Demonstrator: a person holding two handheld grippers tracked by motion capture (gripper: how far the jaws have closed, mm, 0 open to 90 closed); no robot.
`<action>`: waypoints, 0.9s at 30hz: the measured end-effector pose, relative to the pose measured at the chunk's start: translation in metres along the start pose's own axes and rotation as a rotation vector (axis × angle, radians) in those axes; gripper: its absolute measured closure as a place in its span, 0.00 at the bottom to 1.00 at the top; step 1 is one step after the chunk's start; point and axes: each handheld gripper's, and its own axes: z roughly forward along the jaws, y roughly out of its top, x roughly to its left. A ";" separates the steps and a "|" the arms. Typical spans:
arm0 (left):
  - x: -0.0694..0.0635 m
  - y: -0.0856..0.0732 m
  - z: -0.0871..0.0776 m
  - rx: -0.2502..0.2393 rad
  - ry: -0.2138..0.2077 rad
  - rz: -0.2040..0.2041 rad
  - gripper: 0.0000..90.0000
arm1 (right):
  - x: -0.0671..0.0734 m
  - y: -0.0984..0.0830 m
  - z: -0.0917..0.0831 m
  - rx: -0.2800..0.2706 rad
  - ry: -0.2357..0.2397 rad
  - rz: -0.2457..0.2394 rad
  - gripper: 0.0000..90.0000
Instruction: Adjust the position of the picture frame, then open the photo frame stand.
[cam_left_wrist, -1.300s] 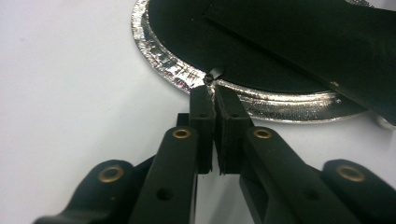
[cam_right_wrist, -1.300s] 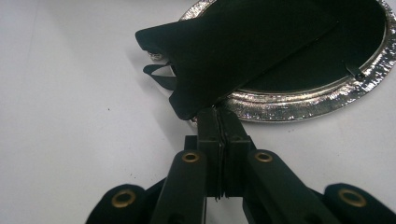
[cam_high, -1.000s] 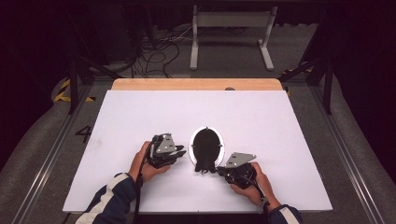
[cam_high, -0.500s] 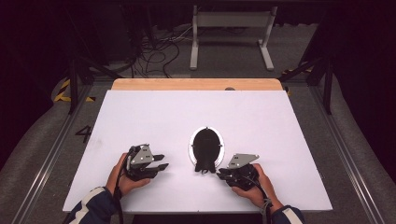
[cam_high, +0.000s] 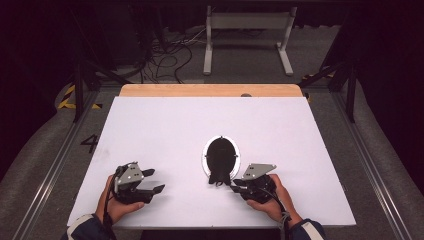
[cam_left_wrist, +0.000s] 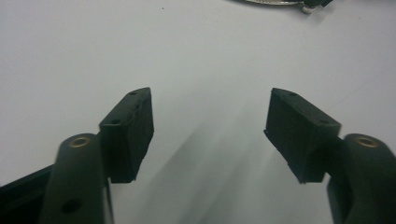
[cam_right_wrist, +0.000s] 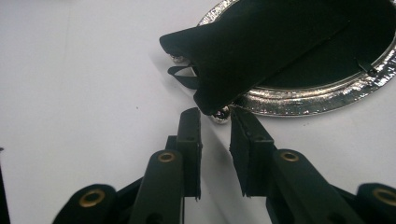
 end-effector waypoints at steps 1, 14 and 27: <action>0.002 -0.003 -0.004 -0.009 -0.001 -0.007 0.26 | 0.000 0.000 0.000 0.002 0.001 -0.001 0.81; 0.012 -0.011 -0.008 0.006 0.023 -0.002 0.18 | 0.000 0.001 0.007 0.039 -0.009 -0.004 0.74; 0.009 -0.011 -0.007 0.017 0.029 0.001 0.18 | 0.000 0.004 0.012 0.018 -0.006 0.045 0.78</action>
